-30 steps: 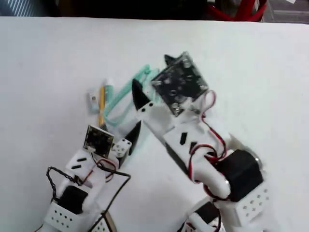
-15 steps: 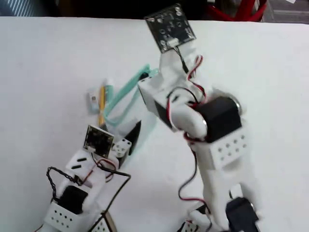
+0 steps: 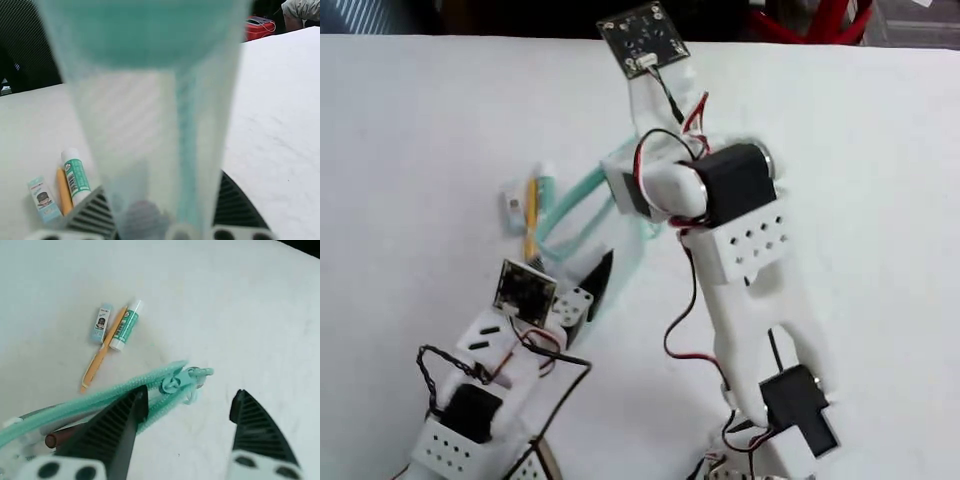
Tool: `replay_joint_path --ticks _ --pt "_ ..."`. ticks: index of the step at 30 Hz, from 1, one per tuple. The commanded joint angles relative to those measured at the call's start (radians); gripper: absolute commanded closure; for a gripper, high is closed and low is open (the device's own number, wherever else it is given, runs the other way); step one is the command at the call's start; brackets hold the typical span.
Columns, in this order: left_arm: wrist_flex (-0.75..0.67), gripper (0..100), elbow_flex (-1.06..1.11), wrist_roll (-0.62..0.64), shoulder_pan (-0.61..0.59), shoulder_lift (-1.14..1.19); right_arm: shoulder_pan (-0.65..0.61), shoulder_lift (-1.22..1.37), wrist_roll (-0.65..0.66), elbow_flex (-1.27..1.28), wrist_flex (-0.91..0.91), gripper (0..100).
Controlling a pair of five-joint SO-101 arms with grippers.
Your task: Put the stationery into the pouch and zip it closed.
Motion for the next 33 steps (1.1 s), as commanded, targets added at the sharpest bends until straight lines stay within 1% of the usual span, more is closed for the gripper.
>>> replay_joint_path --ticks 1,3,8,9,11,14,16,18,21,23,28,31,33 --pt "-0.014 83 -0.011 0.011 0.001 -0.01 0.018 0.013 -0.003 0.021 0.01 73.8" --pt "-0.014 83 -0.011 0.011 0.001 -0.01 0.018 0.021 -0.002 0.023 0.01 77.2" --pt "-0.014 83 -0.011 0.012 0.012 -0.01 0.018 0.07 0.0 0.021 0.002 97.5" --pt "-0.012 83 -0.011 0.012 0.022 -0.01 0.019 0.082 0.002 0.021 -0.001 98.6" --pt "-0.012 83 -0.012 0.012 0.033 -0.01 0.021 0.101 0.002 0.021 -0.002 96.7" --pt "-0.009 81 -0.037 0.008 0.03 -0.01 0.027 0.102 0.002 0.02 -0.022 98.1" --pt "0.046 78 -0.087 0.012 0.025 -0.01 0.042 0.093 0.0 0.02 -0.044 98.0" --pt "0.133 77 -0.15 0.021 0.025 -0.01 0.064 0.085 -0.003 0.02 -0.065 98.0" --pt "0.23 77 -0.229 0.1 0.024 -0.01 0.105 0.081 -0.008 0.02 -0.076 98.0" --pt "0.269 77 -0.264 0.12 0.024 -0.01 0.13 0.077 -0.008 0.02 -0.079 98.0" --pt "0.342 75 -0.31 0.12 0.022 -0.01 0.185 0.077 -0.009 0.018 -0.082 98.0" --pt "0.419 74 -0.399 0.118 -0.041 -0.01 0.206 0.081 -0.009 -0.023 -0.079 98.0" --pt "0.465 75 -0.483 0.071 -0.113 -0.01 0.217 0.077 -0.009 -0.06 -0.076 98.0"
